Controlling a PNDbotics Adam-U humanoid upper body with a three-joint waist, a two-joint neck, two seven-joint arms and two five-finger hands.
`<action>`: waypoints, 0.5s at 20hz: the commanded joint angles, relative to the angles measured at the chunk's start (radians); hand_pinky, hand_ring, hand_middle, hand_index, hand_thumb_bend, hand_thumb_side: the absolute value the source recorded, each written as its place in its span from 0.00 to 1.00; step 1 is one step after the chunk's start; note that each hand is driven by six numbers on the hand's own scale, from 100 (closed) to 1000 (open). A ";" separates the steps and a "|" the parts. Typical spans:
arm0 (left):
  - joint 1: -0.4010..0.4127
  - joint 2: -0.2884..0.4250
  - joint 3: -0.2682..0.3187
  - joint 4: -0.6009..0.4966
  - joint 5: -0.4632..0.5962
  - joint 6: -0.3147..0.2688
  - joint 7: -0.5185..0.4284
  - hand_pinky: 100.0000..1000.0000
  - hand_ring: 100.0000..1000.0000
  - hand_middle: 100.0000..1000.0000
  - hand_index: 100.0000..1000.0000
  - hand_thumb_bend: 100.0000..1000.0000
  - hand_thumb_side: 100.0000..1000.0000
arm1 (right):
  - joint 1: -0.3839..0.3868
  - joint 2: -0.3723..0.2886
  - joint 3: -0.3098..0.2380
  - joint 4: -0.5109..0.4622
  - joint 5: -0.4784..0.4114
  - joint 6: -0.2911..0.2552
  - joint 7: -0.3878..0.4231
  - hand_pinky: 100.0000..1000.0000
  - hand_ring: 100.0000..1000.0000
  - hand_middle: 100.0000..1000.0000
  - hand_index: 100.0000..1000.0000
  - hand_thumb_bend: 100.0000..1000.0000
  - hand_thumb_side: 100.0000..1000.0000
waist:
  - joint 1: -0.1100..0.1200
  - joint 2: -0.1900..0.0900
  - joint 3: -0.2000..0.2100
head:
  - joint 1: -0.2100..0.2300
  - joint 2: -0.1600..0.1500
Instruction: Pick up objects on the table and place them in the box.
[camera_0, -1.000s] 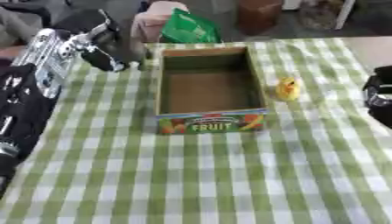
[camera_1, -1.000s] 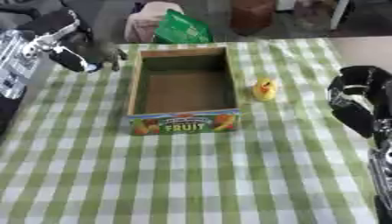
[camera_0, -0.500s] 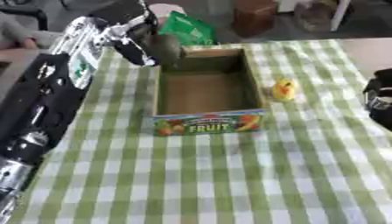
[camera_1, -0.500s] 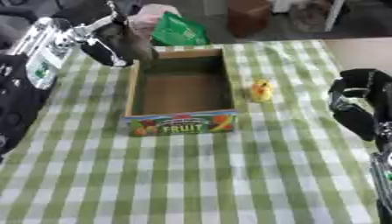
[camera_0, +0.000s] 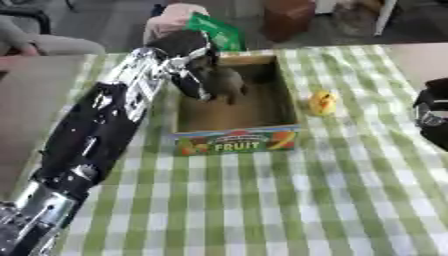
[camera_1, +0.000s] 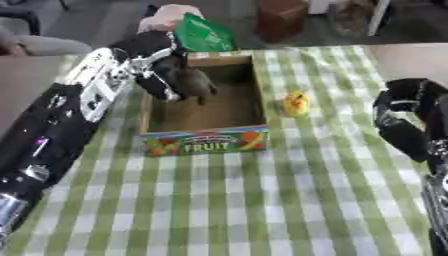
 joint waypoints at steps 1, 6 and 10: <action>-0.006 -0.004 -0.008 0.012 -0.001 -0.019 -0.012 0.65 0.56 0.48 0.65 0.54 0.08 | -0.015 -0.008 -0.003 -0.012 -0.006 -0.003 0.003 0.60 0.62 0.51 0.62 0.00 0.00 | -0.006 -0.011 0.000 | 0.000 -0.013; 0.023 -0.020 0.011 0.018 0.032 -0.024 -0.051 0.70 0.64 0.58 0.72 0.72 0.04 | -0.015 -0.008 -0.006 -0.012 -0.005 -0.002 0.000 0.60 0.62 0.51 0.62 0.00 0.00 | -0.006 -0.009 0.004 | -0.003 -0.015; 0.020 -0.011 0.026 -0.002 0.050 -0.023 -0.054 0.75 0.70 0.68 0.77 0.83 0.20 | -0.013 -0.009 -0.010 -0.011 -0.004 -0.001 -0.002 0.60 0.62 0.51 0.62 0.00 0.00 | -0.007 -0.009 0.010 | -0.008 -0.015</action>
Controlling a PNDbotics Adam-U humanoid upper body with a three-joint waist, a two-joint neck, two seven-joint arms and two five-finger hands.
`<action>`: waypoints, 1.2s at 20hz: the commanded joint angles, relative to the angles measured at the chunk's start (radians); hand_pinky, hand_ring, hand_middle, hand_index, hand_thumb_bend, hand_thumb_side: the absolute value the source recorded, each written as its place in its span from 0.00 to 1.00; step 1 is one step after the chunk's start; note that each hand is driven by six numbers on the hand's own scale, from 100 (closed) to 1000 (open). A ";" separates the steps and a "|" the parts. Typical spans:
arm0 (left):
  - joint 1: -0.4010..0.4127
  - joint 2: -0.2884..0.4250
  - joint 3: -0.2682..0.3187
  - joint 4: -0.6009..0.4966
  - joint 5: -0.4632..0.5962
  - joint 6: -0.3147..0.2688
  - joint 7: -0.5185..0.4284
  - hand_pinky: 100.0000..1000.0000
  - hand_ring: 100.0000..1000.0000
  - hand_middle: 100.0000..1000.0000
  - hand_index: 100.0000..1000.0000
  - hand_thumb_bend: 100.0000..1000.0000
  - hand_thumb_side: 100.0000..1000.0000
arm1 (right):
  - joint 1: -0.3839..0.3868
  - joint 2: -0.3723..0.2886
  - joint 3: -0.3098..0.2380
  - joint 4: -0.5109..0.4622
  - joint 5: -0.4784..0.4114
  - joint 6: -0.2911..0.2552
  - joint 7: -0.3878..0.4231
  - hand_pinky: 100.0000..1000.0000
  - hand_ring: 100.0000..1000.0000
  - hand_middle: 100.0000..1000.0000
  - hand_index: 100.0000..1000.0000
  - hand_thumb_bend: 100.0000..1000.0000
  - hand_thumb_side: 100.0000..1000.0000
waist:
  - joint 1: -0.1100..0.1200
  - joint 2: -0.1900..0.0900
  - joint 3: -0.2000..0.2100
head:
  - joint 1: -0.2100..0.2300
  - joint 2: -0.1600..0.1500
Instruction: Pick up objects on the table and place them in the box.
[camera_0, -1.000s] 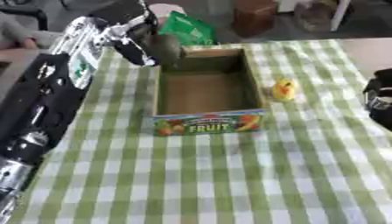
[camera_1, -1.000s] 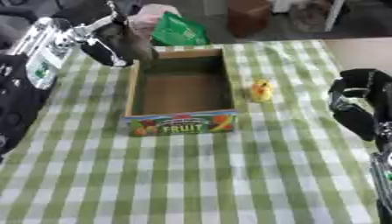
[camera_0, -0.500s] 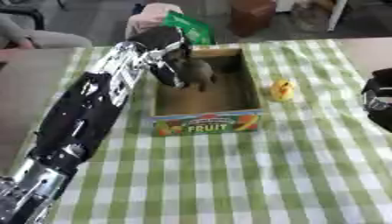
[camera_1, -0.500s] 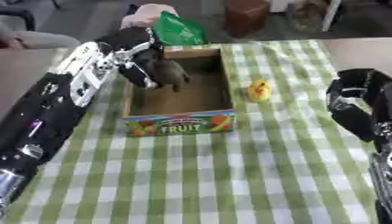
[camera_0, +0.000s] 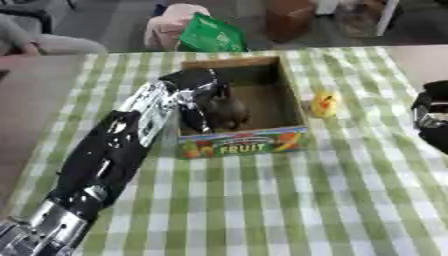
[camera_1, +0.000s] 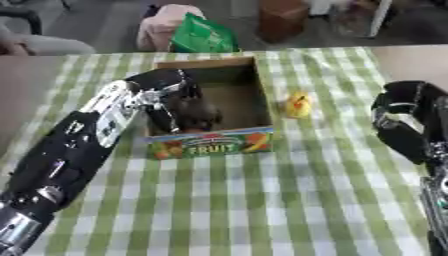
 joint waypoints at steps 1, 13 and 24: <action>-0.020 0.027 0.044 -0.049 0.029 -0.007 0.011 0.75 0.70 0.68 0.77 0.84 0.23 | -0.012 -0.016 -0.012 -0.011 -0.002 0.000 -0.004 0.60 0.62 0.51 0.62 0.00 0.00 | -0.005 -0.014 0.007 | -0.009 -0.007; 0.139 0.081 0.212 -0.378 0.233 0.001 0.213 0.72 0.62 0.58 0.73 0.83 0.14 | -0.061 -0.088 -0.008 0.014 0.021 -0.002 0.003 0.60 0.63 0.52 0.64 0.03 0.00 | -0.006 -0.017 0.036 | -0.033 -0.008; 0.393 0.102 0.201 -0.642 0.407 0.158 0.379 0.69 0.58 0.54 0.72 0.80 0.08 | -0.213 -0.234 0.066 0.170 0.062 -0.033 0.069 0.61 0.63 0.53 0.68 0.10 0.00 | -0.005 -0.010 0.062 | -0.054 -0.012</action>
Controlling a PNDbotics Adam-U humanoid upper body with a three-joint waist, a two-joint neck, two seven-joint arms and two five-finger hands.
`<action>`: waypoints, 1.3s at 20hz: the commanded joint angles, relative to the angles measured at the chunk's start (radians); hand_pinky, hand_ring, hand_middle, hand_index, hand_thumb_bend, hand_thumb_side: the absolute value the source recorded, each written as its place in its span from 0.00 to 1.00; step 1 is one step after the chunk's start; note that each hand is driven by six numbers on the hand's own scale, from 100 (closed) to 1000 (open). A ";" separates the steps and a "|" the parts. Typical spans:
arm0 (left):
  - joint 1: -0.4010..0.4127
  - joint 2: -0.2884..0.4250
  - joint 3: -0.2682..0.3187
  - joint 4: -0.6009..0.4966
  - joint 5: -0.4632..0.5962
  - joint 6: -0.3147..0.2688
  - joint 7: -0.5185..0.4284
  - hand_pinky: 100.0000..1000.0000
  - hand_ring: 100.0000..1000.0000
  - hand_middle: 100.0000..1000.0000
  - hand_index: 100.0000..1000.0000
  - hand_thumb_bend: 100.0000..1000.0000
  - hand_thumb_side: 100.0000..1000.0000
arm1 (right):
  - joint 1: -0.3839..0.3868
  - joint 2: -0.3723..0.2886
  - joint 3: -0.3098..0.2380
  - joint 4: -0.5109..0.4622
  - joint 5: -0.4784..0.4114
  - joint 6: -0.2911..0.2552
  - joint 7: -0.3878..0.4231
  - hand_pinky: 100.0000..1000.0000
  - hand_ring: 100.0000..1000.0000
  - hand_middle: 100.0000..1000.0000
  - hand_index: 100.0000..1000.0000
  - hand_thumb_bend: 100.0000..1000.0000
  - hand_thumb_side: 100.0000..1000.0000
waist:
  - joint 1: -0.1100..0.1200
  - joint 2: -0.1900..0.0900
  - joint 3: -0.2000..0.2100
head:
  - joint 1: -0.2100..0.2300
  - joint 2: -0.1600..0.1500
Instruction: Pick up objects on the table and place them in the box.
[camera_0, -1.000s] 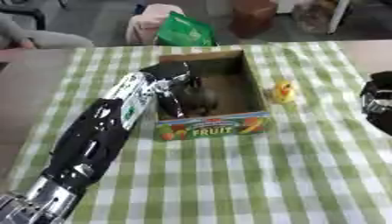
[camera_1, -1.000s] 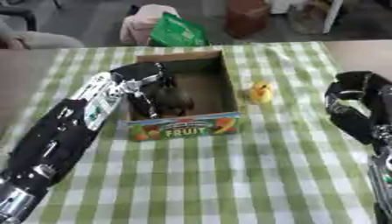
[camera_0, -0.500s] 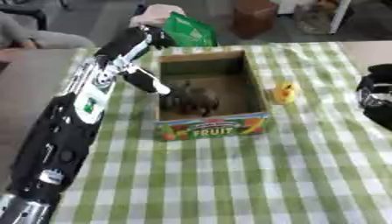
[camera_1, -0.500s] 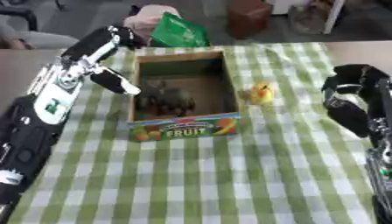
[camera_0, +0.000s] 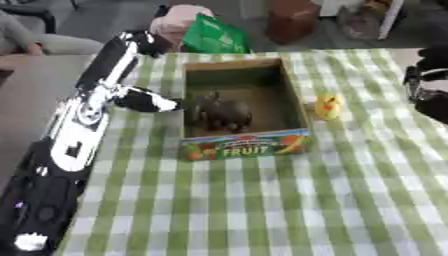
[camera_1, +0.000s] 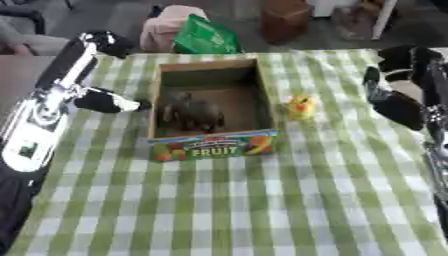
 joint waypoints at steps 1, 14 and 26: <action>0.012 0.032 -0.004 -0.077 0.053 0.047 0.032 0.69 0.58 0.54 0.72 0.80 0.08 | -0.036 -0.049 0.012 0.036 0.020 -0.014 0.016 0.61 0.64 0.53 0.68 0.10 0.00 | -0.002 -0.013 0.001 | -0.003 -0.011; 0.132 0.025 0.042 -0.174 0.269 0.119 0.074 0.67 0.55 0.51 0.71 0.76 0.06 | -0.167 -0.060 0.074 0.309 0.133 -0.051 0.076 0.61 0.65 0.56 0.80 0.29 0.00 | -0.001 -0.007 0.031 | -0.016 -0.014; 0.154 0.052 0.067 -0.192 0.490 0.113 0.073 0.67 0.55 0.50 0.71 0.76 0.06 | -0.229 0.007 0.078 0.468 0.227 -0.064 0.070 0.61 0.65 0.56 0.81 0.31 0.00 | 0.004 -0.006 0.045 | -0.026 -0.015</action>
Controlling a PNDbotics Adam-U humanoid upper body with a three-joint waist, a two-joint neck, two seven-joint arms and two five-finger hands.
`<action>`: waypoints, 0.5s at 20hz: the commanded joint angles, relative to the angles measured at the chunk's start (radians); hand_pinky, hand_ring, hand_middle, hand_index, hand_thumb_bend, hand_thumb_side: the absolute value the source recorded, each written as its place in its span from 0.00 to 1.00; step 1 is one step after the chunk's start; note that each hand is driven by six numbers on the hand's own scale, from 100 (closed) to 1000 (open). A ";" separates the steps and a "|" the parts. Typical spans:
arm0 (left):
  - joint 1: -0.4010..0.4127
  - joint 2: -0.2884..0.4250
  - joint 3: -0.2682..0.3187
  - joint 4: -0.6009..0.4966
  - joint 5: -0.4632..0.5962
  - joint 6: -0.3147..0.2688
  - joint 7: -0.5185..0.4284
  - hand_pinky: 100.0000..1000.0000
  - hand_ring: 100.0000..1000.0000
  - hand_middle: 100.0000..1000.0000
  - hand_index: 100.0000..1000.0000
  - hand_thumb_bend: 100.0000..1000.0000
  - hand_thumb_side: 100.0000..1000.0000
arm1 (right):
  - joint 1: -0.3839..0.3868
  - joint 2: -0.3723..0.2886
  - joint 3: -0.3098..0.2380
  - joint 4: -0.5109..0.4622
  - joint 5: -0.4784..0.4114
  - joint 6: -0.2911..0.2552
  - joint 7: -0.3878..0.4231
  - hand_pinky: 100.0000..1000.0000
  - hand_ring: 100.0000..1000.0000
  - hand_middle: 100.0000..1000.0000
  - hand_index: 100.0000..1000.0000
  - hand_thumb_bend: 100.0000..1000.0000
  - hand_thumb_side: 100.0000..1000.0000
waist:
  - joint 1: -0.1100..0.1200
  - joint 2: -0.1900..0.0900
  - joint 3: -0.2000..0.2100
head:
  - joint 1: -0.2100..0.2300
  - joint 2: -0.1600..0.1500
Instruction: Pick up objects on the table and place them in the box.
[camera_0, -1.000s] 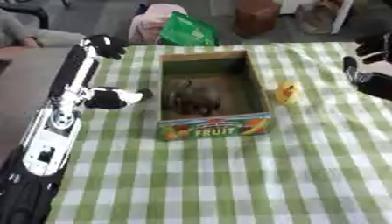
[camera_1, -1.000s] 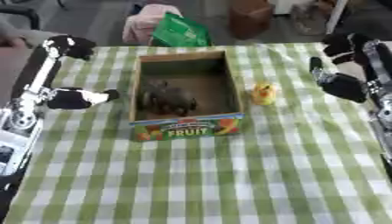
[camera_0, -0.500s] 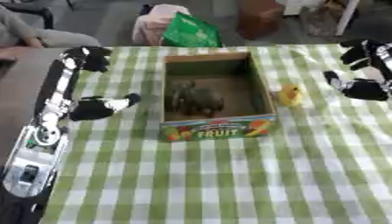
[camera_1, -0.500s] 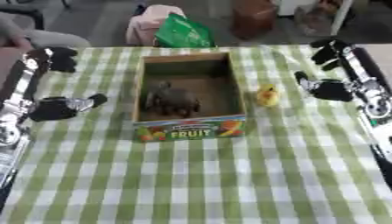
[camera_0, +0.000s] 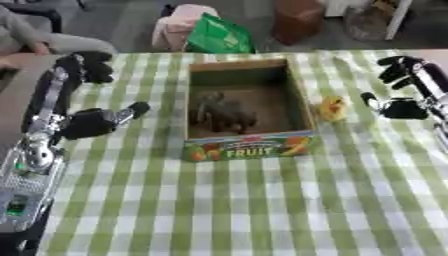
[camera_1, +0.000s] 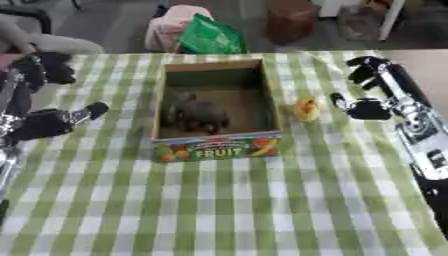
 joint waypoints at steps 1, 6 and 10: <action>-0.005 0.033 0.016 -0.021 0.058 -0.005 -0.001 0.67 0.55 0.50 0.71 0.75 0.06 | -0.035 0.009 -0.002 0.034 0.034 -0.005 -0.004 0.61 0.65 0.56 0.81 0.30 0.00 | -0.001 -0.013 0.002 | -0.007 -0.007; -0.004 0.040 0.020 -0.017 0.121 -0.007 -0.009 0.67 0.55 0.50 0.71 0.75 0.06 | -0.057 0.034 0.005 0.079 0.073 -0.020 0.000 0.61 0.65 0.56 0.80 0.30 0.00 | -0.003 -0.011 0.004 | -0.010 -0.007; -0.002 0.038 0.021 -0.015 0.127 -0.009 -0.012 0.67 0.55 0.50 0.71 0.75 0.06 | -0.076 0.054 0.007 0.110 0.099 -0.029 0.003 0.61 0.65 0.56 0.80 0.30 0.00 | -0.003 -0.009 0.009 | -0.012 -0.008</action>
